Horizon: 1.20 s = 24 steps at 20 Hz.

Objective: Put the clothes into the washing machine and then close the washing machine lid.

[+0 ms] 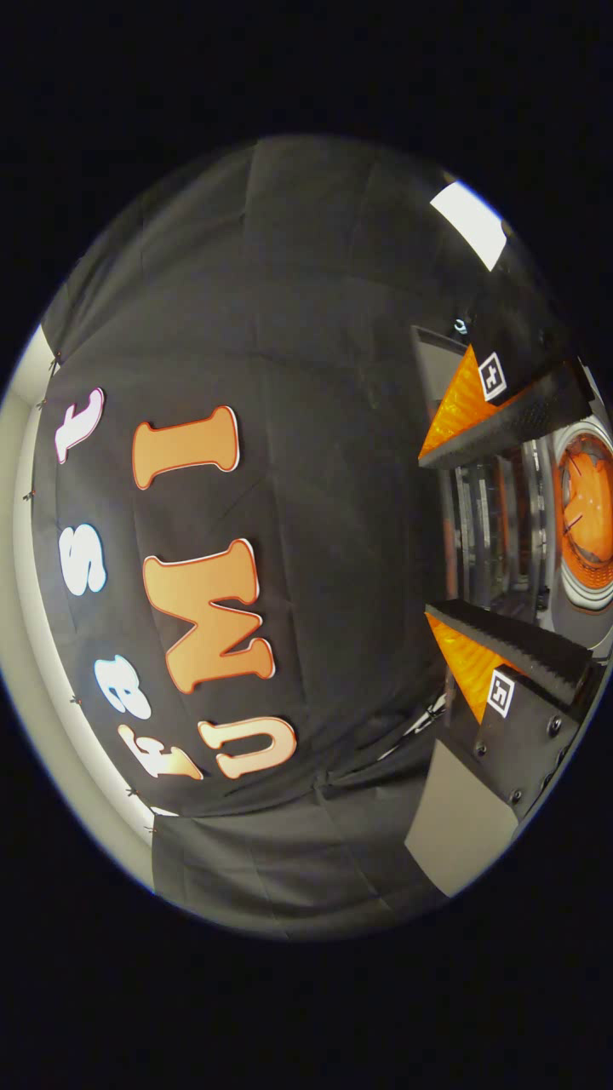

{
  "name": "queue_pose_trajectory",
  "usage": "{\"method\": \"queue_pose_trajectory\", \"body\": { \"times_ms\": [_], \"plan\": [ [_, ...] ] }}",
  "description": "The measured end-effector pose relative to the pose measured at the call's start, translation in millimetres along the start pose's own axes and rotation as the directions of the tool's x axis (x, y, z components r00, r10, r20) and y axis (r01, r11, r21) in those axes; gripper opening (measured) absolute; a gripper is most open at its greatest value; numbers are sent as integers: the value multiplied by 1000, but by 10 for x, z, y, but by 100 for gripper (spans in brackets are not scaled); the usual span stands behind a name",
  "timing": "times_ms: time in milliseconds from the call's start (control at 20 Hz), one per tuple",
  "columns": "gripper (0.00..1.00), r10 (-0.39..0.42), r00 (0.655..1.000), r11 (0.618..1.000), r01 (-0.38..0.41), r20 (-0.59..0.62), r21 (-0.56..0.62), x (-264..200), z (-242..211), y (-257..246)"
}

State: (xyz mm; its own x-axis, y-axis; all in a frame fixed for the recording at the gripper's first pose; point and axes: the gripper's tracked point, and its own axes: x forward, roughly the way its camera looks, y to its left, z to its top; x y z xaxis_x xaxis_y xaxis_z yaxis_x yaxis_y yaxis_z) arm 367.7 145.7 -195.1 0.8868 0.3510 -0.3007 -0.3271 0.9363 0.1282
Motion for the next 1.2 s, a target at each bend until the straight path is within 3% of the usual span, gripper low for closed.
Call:
{"method": "queue_pose_trajectory", "body": {
  "times_ms": [150,350,500,650,900,1200],
  "plan": [
    [98,-19,999,1000,18,-38,-21,394,17,-65],
    [99,-36,987,999,31,-155,-34,811,-316,-108],
    [98,-85,984,995,74,-155,-74,957,-399,-232],
    [97,-96,983,989,78,-153,-125,940,-419,-220],
    [97,-79,989,992,64,-128,-111,851,-404,-211],
    [97,-86,993,991,76,-83,-114,376,-507,-210]
  ]
}}
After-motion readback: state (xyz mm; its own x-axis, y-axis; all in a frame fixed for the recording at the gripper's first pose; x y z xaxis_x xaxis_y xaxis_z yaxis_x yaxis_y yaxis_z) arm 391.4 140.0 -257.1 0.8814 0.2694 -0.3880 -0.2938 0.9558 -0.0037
